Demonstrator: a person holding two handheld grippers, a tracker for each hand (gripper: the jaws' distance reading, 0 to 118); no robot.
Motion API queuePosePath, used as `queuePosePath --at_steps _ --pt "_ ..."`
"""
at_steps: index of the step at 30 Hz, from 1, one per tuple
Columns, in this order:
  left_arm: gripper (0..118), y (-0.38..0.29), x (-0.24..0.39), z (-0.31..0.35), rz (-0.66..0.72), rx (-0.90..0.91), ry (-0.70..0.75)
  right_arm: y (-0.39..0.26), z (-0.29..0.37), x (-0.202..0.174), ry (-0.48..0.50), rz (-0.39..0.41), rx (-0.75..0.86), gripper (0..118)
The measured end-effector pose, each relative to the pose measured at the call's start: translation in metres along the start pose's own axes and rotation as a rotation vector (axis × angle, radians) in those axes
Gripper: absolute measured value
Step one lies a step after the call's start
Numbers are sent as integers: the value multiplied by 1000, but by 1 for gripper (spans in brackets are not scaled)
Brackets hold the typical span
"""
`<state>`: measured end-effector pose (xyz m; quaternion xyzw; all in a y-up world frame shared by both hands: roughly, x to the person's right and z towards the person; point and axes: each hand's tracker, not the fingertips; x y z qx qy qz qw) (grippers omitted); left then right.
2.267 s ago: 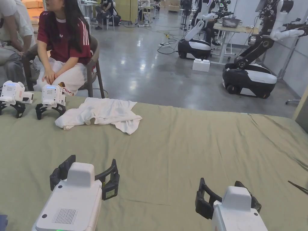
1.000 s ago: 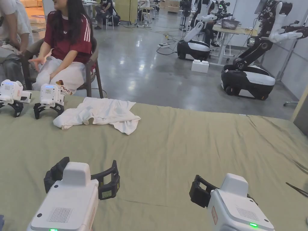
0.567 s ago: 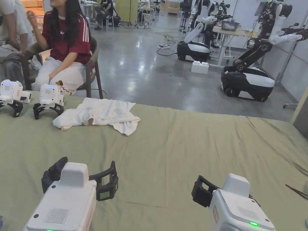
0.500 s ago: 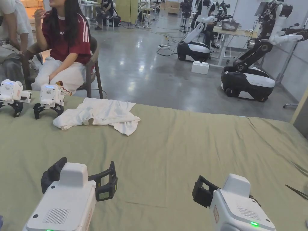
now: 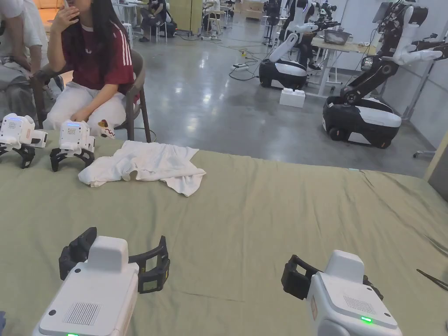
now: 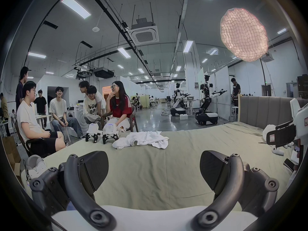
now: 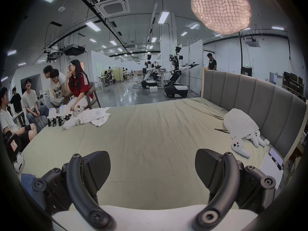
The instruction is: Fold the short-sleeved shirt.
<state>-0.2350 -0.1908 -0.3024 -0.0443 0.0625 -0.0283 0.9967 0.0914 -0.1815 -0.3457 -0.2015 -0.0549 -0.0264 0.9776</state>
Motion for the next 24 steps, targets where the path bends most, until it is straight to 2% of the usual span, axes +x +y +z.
queuePosePath --at_steps 7,12,21,24 --pt "111 -3 -4 -3 9 -19 -7 -2 2 1 3 -8 0 104" --pt "111 -3 -4 -4 12 -27 -3 -5 -1 11 55 -27 10 104" --pt "111 -4 -3 -8 10 -32 -5 -9 3 11 63 8 138 104" --pt "111 -4 -3 -9 7 -33 -6 -10 5 8 59 54 182 104"
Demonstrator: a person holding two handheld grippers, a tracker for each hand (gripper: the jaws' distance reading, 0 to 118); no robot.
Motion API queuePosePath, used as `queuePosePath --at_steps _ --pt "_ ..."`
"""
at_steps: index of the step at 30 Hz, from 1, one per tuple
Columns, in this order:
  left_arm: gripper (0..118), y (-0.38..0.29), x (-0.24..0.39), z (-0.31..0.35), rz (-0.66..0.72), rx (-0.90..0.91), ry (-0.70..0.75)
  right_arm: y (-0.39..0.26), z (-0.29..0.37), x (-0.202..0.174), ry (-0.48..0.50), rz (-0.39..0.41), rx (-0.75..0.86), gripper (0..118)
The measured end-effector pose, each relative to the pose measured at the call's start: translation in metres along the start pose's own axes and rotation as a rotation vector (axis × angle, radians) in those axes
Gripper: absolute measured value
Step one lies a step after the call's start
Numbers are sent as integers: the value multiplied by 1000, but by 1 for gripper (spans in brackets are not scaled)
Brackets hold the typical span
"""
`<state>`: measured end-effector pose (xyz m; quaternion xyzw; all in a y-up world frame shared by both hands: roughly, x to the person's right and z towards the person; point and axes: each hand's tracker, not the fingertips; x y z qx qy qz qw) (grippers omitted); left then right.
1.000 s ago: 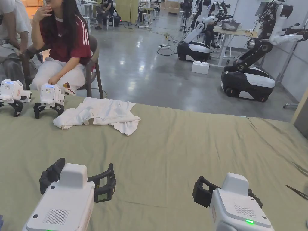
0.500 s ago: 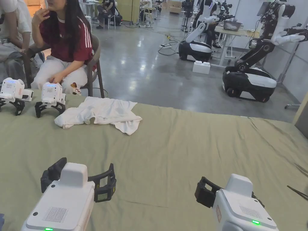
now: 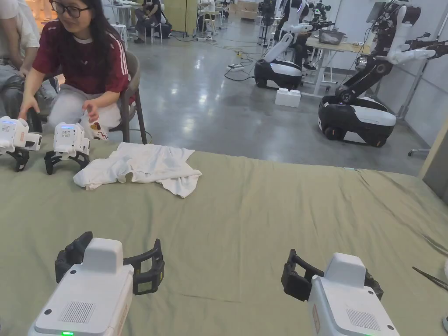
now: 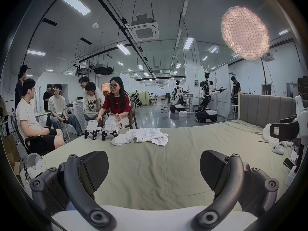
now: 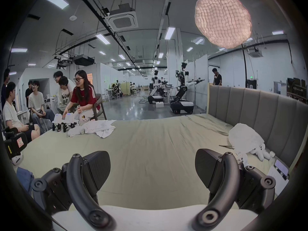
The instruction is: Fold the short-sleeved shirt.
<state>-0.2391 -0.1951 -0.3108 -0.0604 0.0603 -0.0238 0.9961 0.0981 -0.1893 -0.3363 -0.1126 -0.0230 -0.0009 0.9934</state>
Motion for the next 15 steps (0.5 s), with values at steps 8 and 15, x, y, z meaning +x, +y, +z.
queuePosePath --at_steps 8,15 --pt "111 1 1 -2 1 8 1 -2 5 -8 8 58 68 104" --pt "111 -2 0 -3 -5 12 0 -2 4 -12 4 79 108 105"
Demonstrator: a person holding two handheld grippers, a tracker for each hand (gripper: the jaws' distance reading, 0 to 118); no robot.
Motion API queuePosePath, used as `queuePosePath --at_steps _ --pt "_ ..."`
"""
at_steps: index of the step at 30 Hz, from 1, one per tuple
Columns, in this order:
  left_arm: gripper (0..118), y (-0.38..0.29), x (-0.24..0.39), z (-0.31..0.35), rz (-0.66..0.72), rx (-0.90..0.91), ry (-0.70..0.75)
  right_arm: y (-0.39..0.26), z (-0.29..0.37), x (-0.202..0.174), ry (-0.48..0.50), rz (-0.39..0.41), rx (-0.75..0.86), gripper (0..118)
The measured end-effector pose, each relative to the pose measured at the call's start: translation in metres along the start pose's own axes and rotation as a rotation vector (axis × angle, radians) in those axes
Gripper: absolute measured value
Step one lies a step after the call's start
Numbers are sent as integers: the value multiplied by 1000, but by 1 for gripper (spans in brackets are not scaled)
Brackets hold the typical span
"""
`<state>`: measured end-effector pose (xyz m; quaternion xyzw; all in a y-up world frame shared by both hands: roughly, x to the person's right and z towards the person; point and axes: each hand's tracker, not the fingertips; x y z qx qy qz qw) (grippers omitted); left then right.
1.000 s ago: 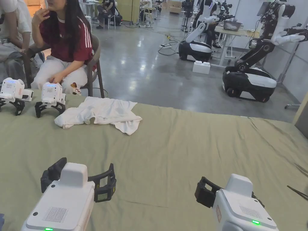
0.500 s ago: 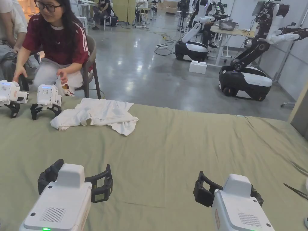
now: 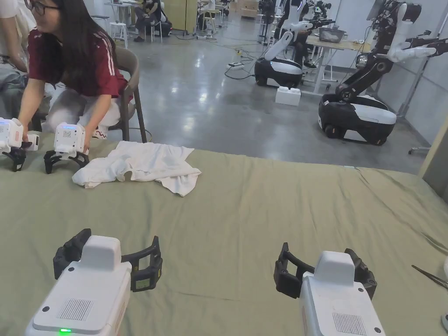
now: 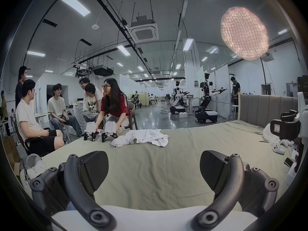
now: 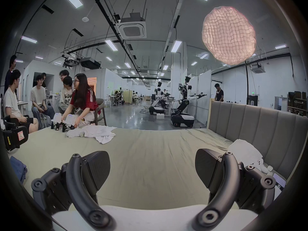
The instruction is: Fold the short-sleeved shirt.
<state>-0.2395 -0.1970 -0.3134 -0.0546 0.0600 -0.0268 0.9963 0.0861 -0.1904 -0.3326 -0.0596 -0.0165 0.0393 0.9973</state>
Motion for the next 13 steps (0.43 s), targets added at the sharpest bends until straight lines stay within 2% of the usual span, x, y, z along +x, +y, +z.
queuePosePath --at_steps 13 --pt "111 1 0 -5 2 4 6 -4 -5 5 15 -36 -1 105"
